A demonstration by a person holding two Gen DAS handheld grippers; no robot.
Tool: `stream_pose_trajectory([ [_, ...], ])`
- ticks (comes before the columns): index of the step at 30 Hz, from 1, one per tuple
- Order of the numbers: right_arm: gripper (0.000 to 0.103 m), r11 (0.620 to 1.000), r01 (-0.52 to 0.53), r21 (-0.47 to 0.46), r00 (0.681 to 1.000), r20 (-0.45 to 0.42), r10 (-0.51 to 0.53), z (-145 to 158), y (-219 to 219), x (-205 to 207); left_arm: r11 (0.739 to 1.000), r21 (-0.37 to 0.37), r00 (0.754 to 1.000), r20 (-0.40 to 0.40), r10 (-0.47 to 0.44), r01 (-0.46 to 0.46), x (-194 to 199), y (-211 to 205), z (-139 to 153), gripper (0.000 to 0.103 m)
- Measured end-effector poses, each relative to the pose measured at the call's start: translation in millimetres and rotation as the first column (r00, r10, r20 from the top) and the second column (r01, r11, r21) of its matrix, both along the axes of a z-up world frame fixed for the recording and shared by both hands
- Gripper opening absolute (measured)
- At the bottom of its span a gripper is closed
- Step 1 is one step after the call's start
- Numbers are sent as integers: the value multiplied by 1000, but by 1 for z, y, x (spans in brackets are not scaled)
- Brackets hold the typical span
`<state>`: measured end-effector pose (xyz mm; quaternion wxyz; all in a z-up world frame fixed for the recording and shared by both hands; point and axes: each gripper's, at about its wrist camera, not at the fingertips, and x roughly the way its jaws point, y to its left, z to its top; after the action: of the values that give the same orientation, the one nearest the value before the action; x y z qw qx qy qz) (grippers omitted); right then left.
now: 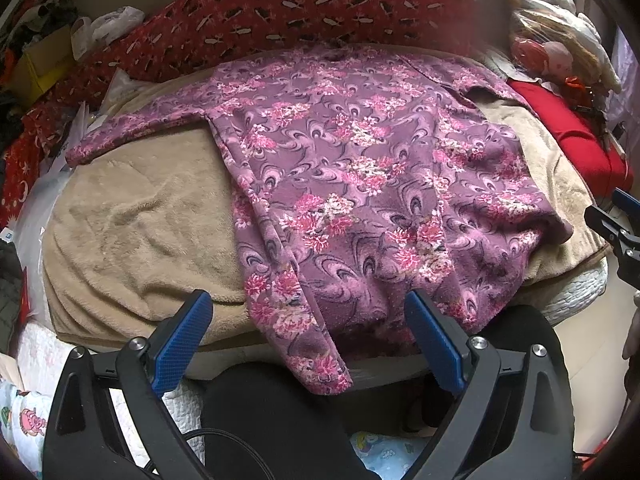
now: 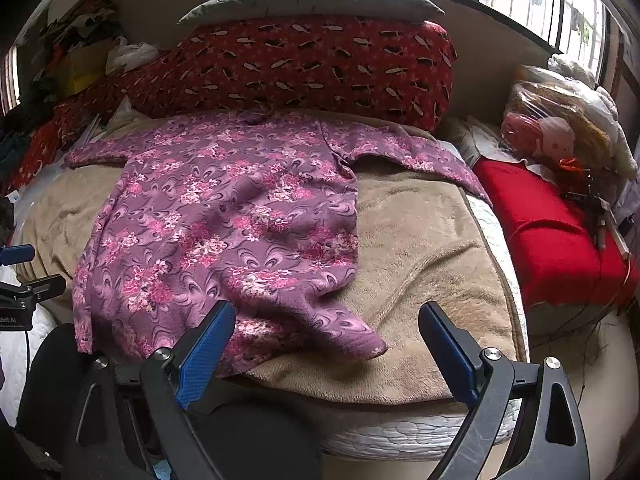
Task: Fold small clothes
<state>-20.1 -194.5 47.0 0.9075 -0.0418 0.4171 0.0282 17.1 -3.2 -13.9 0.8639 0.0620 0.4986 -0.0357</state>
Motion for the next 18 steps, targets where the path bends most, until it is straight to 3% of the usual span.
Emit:
stream_pose_trajectory([
  [5,94,1000,19,25,999,-38,-18,-13,-10,12,1000,-9,999,-32,30,-30,12,11,-6,97],
  [9,94,989,119,88,987,-115,-108,-34,-40,25,990,-14,984,-115,135,-138,30,41,-23,97],
  [11,94,979,168,115,976,-161,-149,-48,-53,32,983,82,974,-149,173,-162,34,50,-33,97],
  [12,94,976,177,125,972,-179,-153,-54,-55,35,983,83,969,-175,175,-162,35,51,-40,97],
  [16,94,970,121,212,973,-221,-73,-73,-45,45,992,71,952,-280,124,-108,31,36,-66,97],
  [18,91,973,70,219,975,-220,-21,-80,-34,50,990,108,943,-313,116,-86,30,28,-80,97],
])
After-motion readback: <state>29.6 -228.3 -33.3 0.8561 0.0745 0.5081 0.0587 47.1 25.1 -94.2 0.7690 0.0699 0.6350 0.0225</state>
